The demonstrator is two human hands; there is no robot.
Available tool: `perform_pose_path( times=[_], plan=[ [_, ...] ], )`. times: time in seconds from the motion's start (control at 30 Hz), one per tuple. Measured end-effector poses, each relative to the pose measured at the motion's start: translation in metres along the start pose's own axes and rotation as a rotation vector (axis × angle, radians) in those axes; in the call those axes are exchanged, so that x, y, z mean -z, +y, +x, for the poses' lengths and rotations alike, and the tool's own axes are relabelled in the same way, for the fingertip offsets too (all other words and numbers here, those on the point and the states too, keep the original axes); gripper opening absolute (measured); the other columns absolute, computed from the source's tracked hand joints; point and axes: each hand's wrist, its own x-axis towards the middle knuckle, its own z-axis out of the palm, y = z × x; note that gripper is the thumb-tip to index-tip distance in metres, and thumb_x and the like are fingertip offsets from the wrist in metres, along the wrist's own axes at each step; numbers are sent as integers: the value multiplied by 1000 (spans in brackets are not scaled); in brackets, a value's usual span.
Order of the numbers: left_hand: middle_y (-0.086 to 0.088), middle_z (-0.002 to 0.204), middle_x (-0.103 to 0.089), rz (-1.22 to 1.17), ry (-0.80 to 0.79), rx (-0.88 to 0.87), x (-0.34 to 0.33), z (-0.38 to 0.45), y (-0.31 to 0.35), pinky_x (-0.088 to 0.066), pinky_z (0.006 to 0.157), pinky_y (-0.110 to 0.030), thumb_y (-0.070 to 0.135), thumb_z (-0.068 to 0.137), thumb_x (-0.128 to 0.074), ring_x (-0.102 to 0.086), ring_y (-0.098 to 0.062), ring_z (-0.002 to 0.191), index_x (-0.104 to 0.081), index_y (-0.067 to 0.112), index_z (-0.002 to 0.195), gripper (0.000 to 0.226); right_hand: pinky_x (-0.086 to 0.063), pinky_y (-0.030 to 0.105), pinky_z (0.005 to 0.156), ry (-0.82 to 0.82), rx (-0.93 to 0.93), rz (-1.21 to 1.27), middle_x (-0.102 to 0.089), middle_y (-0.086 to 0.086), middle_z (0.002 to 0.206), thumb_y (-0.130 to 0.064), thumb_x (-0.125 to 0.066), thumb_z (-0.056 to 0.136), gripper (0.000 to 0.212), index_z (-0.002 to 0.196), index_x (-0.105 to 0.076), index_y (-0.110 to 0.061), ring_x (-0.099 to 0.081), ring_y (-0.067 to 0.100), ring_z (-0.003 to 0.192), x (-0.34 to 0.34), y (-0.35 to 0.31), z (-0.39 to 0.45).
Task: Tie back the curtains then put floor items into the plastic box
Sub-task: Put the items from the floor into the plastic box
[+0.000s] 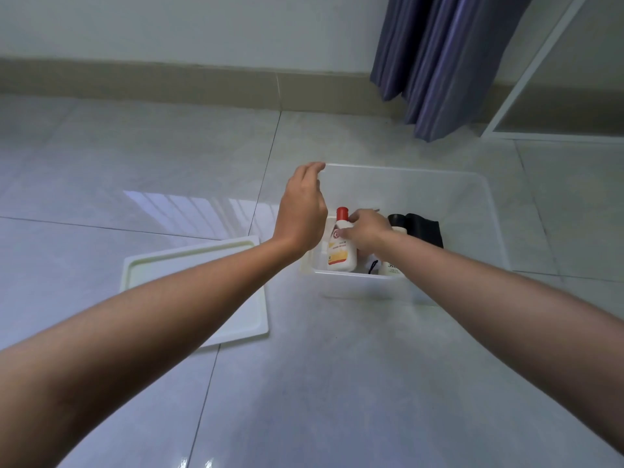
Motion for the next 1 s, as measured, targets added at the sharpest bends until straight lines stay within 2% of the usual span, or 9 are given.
perform_pose_path(
  times=[0.13, 0.4, 0.53, 0.67, 0.77, 0.83, 0.87, 0.93, 1.0],
  plan=[
    [-8, 138, -50, 5, -8, 5, 1, 0, 3, -38, 105, -26, 4, 101, -35, -46, -20, 127, -45, 6, 137, 38, -49, 38, 92, 22, 36, -80, -56, 11, 129, -27, -69, 87, 50, 130, -48, -12, -56, 30, 113, 6, 1, -1],
    [-9, 138, -50, 32, -10, 7, 1, -2, 4, -38, 105, -26, 5, 101, -36, -47, -21, 126, -46, 7, 137, 38, -53, 38, 88, -20, 141, -77, -56, 9, 128, -29, -63, 90, 46, 131, -49, -14, -58, 27, 109, 19, 4, -23],
    [-12, 136, -51, 52, -21, -36, 3, 1, 2, -36, 104, -30, 1, 99, -35, -48, -26, 123, -47, 4, 135, 39, -48, 25, 71, 116, 319, 54, -68, 2, 105, -22, -60, 88, 25, 113, -62, -21, -66, 18, 90, 60, 14, -55],
    [-16, 136, -50, 86, -36, -61, 4, 1, 5, -37, 104, -33, 1, 98, -34, -48, -29, 123, -47, 2, 135, 39, -56, 31, 70, 415, 390, 236, -71, -1, 84, -17, -60, 85, 14, 96, -68, -19, -70, 17, 70, 118, 50, -87],
    [-18, 136, -49, 125, -48, -77, 5, 0, 6, -39, 103, -39, 0, 98, -35, -48, -32, 122, -47, 1, 135, 39, -58, 32, 67, 574, 288, 266, -71, 2, 83, -15, -58, 86, 13, 94, -68, -18, -70, 16, 64, 155, 103, -98],
    [-19, 136, -49, 153, -58, -80, 5, 1, 6, -41, 101, -42, 2, 98, -35, -49, -34, 120, -47, 2, 135, 39, -59, 37, 71, 622, 165, 232, -71, 2, 83, -15, -58, 84, 13, 92, -67, -21, -70, 17, 67, 171, 150, -101],
    [-19, 136, -48, 168, -63, -82, 5, 1, 6, -41, 99, -44, 2, 98, -35, -49, -36, 118, -47, 2, 135, 38, -58, 36, 74, 625, 94, 183, -70, 1, 84, -16, -59, 83, 13, 92, -67, -21, -70, 19, 73, 176, 175, -102],
    [-20, 136, -48, 192, -73, -90, 5, 1, 7, -41, 99, -46, 2, 98, -35, -49, -38, 118, -46, 1, 135, 38, -48, 26, 77, 582, -61, 44, -66, 0, 87, -18, -63, 84, 16, 99, -66, -19, -67, 24, 89, 182, 223, -110],
    [-21, 137, -47, 213, -83, -93, 6, 0, 9, -40, 100, -47, 2, 99, -34, -48, -38, 119, -45, 1, 136, 39, -39, 24, 76, 481, -180, -73, -64, 6, 96, -26, -70, 83, 31, 111, -62, -16, -63, 28, 99, 181, 265, -123]
  ],
)
